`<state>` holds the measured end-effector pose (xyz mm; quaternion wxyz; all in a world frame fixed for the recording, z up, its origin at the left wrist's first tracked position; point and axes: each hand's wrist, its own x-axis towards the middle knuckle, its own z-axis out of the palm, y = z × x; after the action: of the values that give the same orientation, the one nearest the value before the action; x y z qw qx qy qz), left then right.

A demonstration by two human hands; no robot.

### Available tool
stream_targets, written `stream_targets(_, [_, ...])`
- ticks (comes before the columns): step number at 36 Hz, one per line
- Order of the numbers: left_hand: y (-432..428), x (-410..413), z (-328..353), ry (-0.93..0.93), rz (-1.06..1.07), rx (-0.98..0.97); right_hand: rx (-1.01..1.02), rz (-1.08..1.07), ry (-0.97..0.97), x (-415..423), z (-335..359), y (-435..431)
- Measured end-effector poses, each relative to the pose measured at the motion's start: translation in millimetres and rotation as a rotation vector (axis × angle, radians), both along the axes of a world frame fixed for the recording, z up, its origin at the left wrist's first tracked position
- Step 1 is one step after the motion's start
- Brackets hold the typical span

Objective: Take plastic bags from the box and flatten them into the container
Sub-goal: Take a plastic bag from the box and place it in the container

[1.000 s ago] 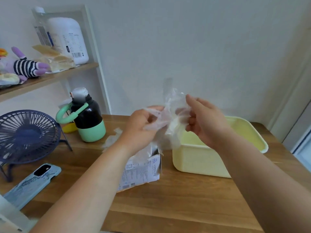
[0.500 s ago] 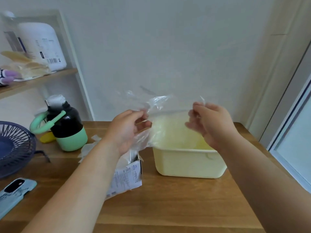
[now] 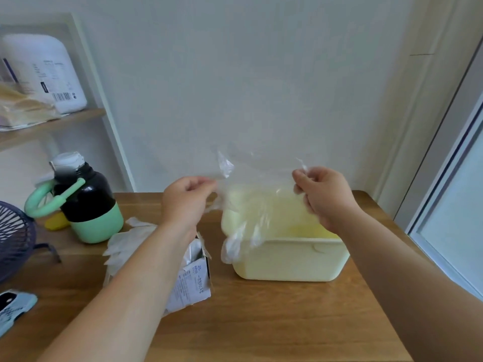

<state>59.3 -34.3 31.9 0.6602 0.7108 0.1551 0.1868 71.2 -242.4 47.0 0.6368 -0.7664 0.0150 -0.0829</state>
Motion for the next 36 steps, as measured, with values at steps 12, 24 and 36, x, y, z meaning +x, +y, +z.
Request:
stream_targets(12, [-31.8,18.4,2.7,-0.09,-0.61,1.17,-0.75,-0.002,0.155,31.6,-17.1,-28.5])
stream_targets(24, [-73.7,56.5,-18.7,0.583,-1.047,1.486,-1.268,-0.01,0.113,34.2,-27.7,-35.4])
stream_targets(36, [-62.3,55.3,-15.7,0.396,-0.989,1.278,-1.34,0.457,0.363,40.8,-35.1,-26.9])
